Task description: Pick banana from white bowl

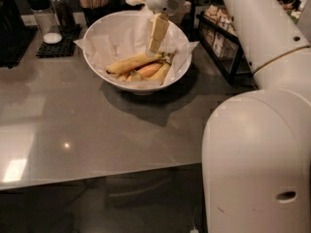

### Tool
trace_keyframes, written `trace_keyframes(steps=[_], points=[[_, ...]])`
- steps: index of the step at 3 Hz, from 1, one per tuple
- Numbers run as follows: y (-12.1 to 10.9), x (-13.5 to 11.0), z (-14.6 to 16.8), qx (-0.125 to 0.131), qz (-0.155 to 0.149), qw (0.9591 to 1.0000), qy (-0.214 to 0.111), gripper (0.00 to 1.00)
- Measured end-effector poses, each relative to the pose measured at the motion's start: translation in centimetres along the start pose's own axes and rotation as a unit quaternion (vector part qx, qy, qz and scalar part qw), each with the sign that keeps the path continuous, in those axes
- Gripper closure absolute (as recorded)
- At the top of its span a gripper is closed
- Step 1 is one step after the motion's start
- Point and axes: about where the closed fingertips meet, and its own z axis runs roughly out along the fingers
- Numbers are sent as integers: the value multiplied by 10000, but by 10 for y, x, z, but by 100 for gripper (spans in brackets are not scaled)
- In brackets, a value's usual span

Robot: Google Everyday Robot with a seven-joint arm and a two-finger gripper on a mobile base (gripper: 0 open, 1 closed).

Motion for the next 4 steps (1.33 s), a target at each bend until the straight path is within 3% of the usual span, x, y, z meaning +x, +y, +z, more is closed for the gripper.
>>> trace_keyframes(steps=[1,4], points=[[6,18,25,-140,283,9992,-265,0],[3,29,45,-217,428,9981,-396,0]])
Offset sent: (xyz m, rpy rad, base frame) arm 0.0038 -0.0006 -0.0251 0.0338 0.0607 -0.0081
